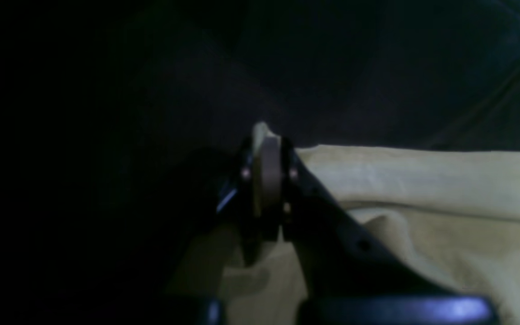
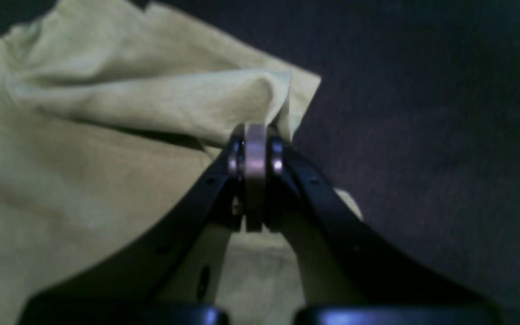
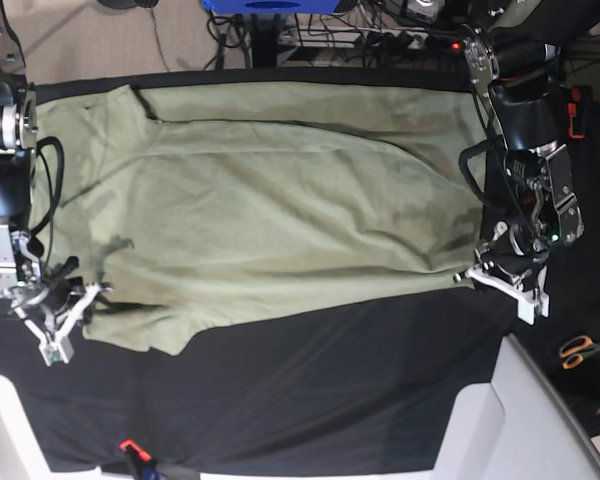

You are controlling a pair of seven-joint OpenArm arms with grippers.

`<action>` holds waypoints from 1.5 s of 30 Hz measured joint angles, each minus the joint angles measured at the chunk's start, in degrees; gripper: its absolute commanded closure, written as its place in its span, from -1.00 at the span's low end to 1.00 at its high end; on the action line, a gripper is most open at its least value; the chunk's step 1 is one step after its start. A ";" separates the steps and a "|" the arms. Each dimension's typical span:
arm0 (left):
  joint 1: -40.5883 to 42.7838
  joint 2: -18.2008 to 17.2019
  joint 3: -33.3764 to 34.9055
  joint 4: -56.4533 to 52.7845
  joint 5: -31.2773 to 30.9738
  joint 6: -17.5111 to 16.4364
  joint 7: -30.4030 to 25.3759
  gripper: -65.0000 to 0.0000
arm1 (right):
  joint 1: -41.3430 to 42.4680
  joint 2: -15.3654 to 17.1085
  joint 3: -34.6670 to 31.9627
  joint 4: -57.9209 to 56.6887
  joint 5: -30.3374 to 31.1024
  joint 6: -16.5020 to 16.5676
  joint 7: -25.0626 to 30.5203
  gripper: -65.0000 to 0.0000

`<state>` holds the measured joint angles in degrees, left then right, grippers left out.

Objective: Fold the T-shirt properly
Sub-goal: 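Hold the green shirt's edge with both grippers and lift it, then fold the held shirt edge over onto the shirt with both grippers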

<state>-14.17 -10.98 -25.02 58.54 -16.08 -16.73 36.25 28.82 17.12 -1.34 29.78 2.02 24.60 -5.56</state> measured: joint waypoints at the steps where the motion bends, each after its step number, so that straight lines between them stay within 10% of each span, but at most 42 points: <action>1: 0.28 -0.02 -0.02 0.00 0.04 0.00 0.02 1.00 | 0.02 0.00 0.00 0.17 0.13 0.00 -0.94 1.00; 21: 7.21 -1.31 3.96 9.62 0.52 -4.28 2.84 1.00 | -13.29 -0.42 6.99 26.25 0.55 0.39 -20.65 1.00; 45: 15.78 -2.23 7.10 17.31 0.04 -6.93 3.15 1.00 | -26.01 -0.66 15.23 43.17 0.55 0.39 -28.63 1.00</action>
<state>1.61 -13.21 -17.91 75.85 -16.03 -23.66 39.40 2.81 16.47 13.89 72.95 2.57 24.99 -34.20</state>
